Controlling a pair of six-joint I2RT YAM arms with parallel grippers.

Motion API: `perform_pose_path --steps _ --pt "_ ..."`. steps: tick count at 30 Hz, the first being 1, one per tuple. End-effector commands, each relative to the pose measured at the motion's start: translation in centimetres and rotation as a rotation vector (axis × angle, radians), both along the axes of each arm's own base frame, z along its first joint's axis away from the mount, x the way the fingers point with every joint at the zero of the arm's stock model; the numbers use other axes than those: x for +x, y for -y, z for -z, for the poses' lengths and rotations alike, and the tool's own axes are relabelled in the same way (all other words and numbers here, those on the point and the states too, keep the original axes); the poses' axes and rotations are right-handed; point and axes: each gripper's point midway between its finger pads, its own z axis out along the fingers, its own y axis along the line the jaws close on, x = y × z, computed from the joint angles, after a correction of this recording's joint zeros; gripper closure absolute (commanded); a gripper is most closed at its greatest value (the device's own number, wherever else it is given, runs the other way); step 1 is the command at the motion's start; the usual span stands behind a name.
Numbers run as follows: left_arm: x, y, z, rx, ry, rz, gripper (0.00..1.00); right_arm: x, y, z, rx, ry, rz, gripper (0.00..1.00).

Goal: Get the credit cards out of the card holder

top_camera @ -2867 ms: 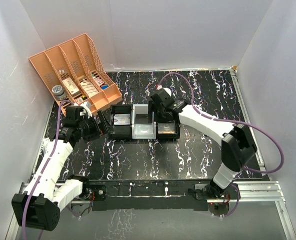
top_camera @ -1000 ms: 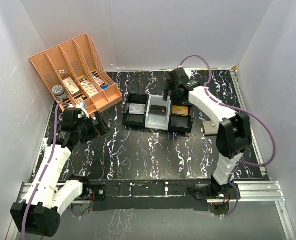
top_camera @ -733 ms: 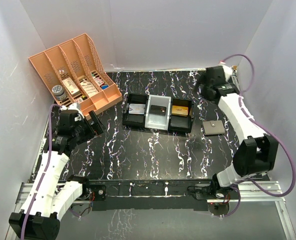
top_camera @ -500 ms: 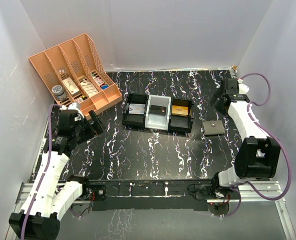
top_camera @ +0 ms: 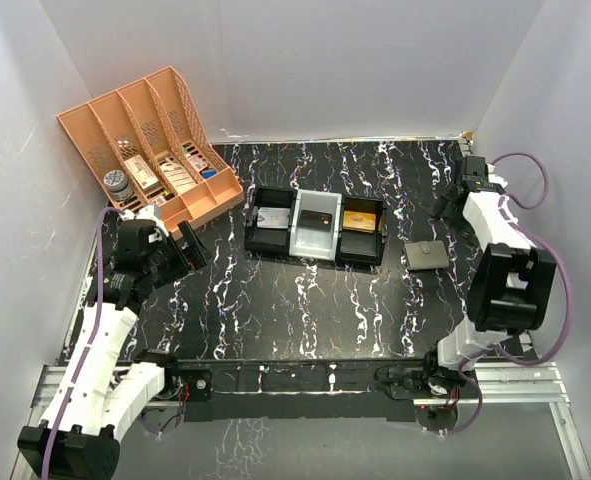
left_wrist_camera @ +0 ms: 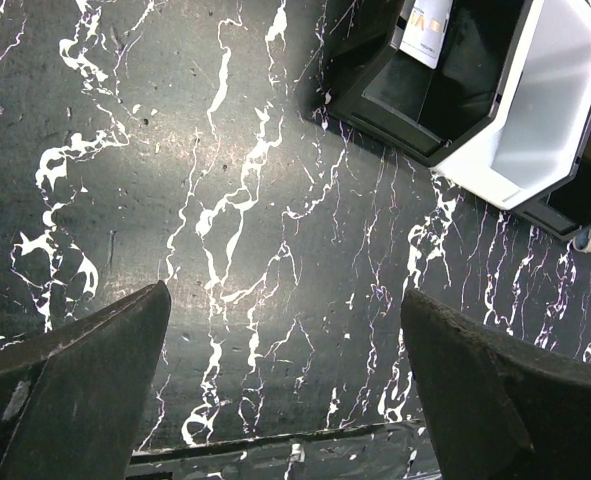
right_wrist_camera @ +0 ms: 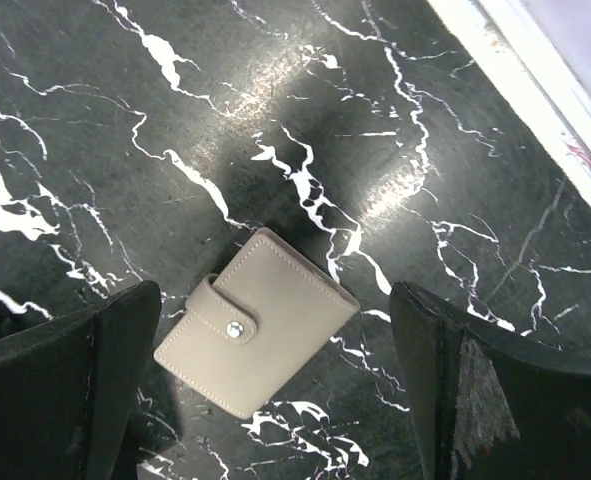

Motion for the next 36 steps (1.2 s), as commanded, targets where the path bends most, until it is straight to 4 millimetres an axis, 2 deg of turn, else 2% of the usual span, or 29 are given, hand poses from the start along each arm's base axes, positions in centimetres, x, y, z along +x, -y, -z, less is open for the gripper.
perform_pose_path --steps 1,3,7,10,13,16,20,25,27,34,36 --pt "-0.1 0.3 -1.2 -0.015 0.025 0.023 0.01 1.2 0.0 1.4 0.012 -0.057 -0.045 0.02" --pt "-0.3 0.3 -1.3 -0.017 0.02 0.028 0.01 0.6 -0.7 3.1 0.055 -0.106 -0.056 0.02" --pt "-0.8 0.2 -1.3 -0.009 0.015 0.03 0.01 -0.6 -1.7 5.2 0.106 -0.144 -0.062 0.03" --pt "-1.1 0.3 -0.9 -0.023 0.015 0.027 0.01 -2.7 -2.1 6.5 0.13 -0.198 -0.003 0.05" --pt "-1.1 0.6 -0.7 -0.047 0.023 0.025 0.01 -4.9 -3.8 7.9 0.205 -0.201 0.004 0.08" --pt "-0.8 0.9 -0.7 -0.059 0.022 0.031 0.01 -7.4 -4.4 8.7 0.218 -0.201 0.032 0.1" --pt "-0.5 1.1 -0.9 -0.06 0.016 0.04 0.01 -8.9 -6.2 8.6 0.284 -0.18 -0.02 0.18" --pt "-0.2 1.5 -0.9 -0.068 0.014 0.066 0.01 -10.4 -7.7 6.6 0.325 -0.104 -0.072 0.23" --pt "-0.2 1.7 -0.8 -0.077 0.015 0.075 0.01 -10.9 -8.8 5.8 0.366 -0.053 -0.092 0.26" --pt "-0.2 2.3 0.5 -0.114 -0.018 0.081 0.01 -13.8 -12.6 5.3 0.524 0.024 -0.064 0.34" --pt "-0.2 2.5 0.6 -0.124 -0.023 0.086 0.01 -14.0 -12.5 4.2 0.491 0.029 -0.087 0.34"
